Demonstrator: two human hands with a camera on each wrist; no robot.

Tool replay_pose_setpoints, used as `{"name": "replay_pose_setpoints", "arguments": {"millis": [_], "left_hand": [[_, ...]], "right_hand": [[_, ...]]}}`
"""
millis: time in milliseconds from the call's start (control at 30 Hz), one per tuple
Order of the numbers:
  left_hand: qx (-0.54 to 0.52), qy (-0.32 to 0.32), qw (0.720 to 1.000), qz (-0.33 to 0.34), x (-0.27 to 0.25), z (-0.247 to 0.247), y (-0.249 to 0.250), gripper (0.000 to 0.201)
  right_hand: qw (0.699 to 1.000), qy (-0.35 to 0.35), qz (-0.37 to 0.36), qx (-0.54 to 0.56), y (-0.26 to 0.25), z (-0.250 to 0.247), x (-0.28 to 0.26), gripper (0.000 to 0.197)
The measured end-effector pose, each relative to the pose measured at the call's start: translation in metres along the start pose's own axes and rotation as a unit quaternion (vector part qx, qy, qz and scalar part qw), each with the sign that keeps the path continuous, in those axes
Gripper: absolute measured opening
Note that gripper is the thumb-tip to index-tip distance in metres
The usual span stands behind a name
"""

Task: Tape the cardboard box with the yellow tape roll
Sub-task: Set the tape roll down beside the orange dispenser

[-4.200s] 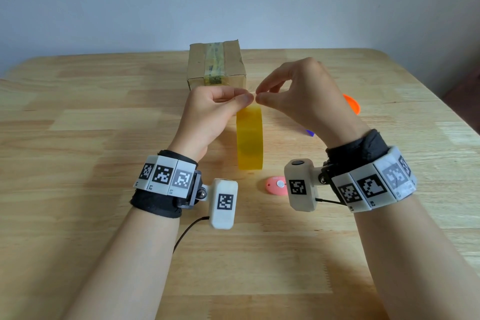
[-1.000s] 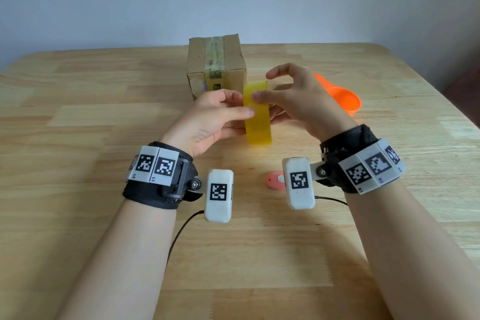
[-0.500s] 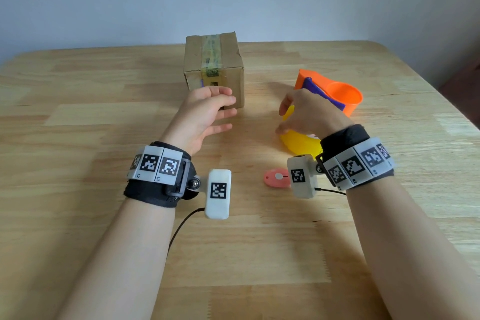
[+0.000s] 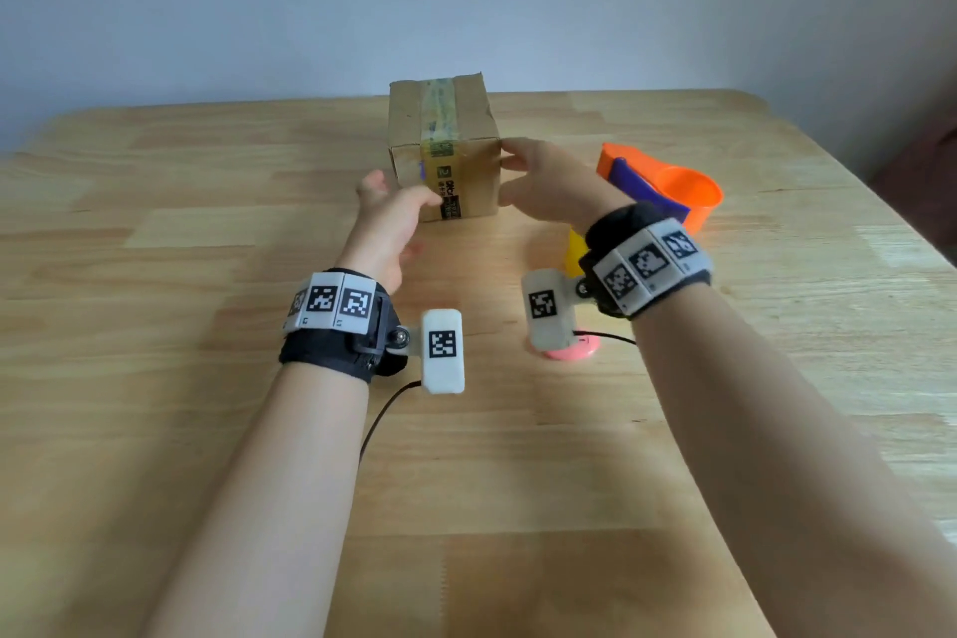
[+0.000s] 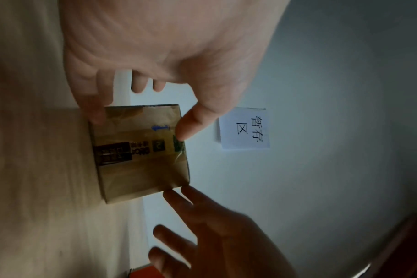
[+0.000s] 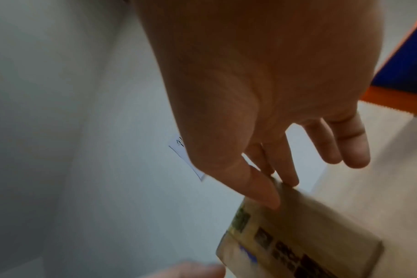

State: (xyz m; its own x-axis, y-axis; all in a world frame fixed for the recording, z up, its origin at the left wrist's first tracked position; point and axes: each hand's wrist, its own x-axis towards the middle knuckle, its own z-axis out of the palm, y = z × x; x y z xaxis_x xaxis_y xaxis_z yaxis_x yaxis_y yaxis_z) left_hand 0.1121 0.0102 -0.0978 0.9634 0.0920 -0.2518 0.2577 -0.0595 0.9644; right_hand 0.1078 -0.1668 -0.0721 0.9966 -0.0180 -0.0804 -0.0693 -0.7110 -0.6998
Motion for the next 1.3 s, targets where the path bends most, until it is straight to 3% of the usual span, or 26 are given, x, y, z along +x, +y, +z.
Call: {"name": "replay_pose_setpoints", "arguments": {"millis": [100, 367, 533, 800, 1000, 1167, 1300], "left_hand": [[0.006, -0.029, 1.0, -0.006, -0.01, -0.003, 0.002, 0.081], [0.062, 0.008, 0.998, -0.022, -0.041, -0.023, -0.007, 0.077], [0.077, 0.011, 0.997, -0.024, -0.063, -0.027, -0.013, 0.076], [0.063, -0.003, 0.997, -0.053, -0.077, -0.027, -0.022, 0.079], [0.058, -0.003, 0.996, -0.069, -0.075, -0.023, -0.022, 0.081], [0.046, 0.001, 0.996, -0.08, -0.07, -0.021, -0.023, 0.083], [0.048, -0.006, 0.995, -0.087, -0.069, -0.022, -0.024, 0.083]], "right_hand": [[1.0, 0.008, 0.025, 0.002, -0.01, 0.012, 0.004, 0.071], [0.997, 0.056, 0.024, 0.049, -0.003, 0.013, -0.05, 0.038], [1.0, -0.009, 0.02, 0.021, -0.001, 0.01, -0.087, 0.031], [0.97, -0.131, 0.074, -0.189, 0.016, 0.011, -0.126, 0.04], [0.986, -0.072, 0.112, -0.097, 0.023, 0.023, -0.116, 0.028], [0.982, 0.02, 0.087, -0.164, 0.015, 0.038, -0.098, 0.029], [0.974, 0.039, 0.069, -0.211, 0.011, 0.041, -0.09, 0.017]]}}
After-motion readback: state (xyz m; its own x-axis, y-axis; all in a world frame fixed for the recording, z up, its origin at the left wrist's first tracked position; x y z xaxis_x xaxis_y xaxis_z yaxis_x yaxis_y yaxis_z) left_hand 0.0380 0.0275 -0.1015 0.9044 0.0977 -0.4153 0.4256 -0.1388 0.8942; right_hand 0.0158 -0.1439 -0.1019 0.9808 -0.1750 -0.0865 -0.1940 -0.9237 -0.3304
